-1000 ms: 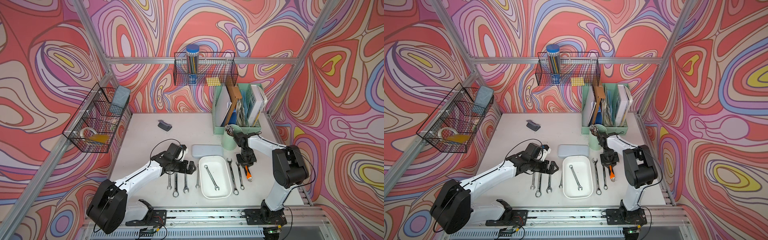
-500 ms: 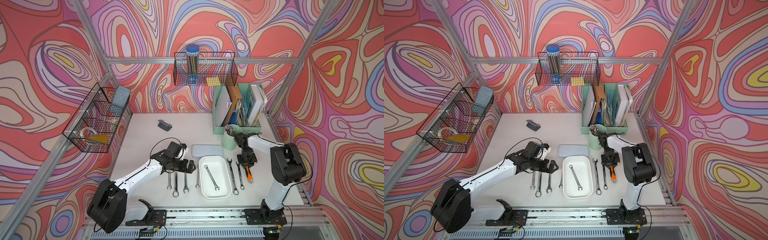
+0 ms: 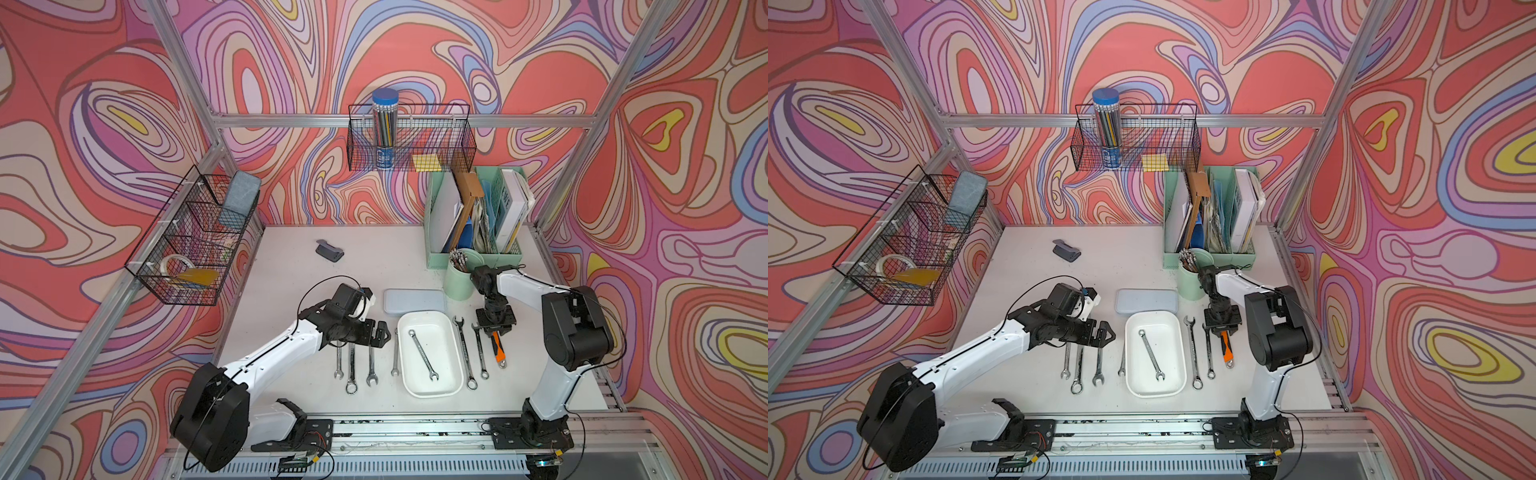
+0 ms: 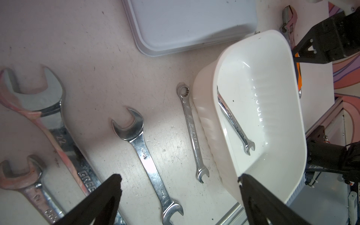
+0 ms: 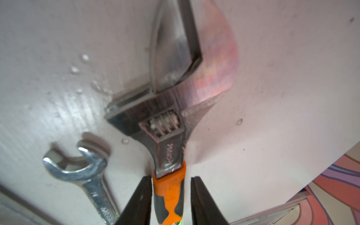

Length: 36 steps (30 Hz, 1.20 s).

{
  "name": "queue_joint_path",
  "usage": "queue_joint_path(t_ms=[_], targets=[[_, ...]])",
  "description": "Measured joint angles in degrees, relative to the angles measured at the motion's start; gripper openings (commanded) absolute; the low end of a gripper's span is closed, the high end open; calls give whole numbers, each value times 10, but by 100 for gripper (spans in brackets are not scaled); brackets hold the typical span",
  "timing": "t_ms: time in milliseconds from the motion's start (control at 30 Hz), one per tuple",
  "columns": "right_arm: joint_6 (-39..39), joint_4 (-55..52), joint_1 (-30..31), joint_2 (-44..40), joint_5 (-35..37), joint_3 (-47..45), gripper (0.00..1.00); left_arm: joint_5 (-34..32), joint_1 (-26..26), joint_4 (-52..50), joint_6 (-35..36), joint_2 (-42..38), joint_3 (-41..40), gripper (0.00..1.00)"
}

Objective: Take out the wrench from the storage box
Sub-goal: Place the wrench at the center of the board, then pick up the wrench from the storage box.

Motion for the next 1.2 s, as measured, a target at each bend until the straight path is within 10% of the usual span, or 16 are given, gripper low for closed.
queue_joint_path(t_ms=[233, 467, 767, 1200], targets=[[8, -3, 14, -164, -35, 3, 48, -5, 0, -5, 0, -9, 1, 99], [105, 5, 203, -224, -66, 21, 51, -12, 0, -11, 0, -11, 3, 99], [210, 74, 401, -132, -61, 46, 50, -24, 3, -29, 0, -30, 3, 99], [219, 139, 414, 15, -58, 44, 42, -28, 6, -31, -3, -43, -10, 99]])
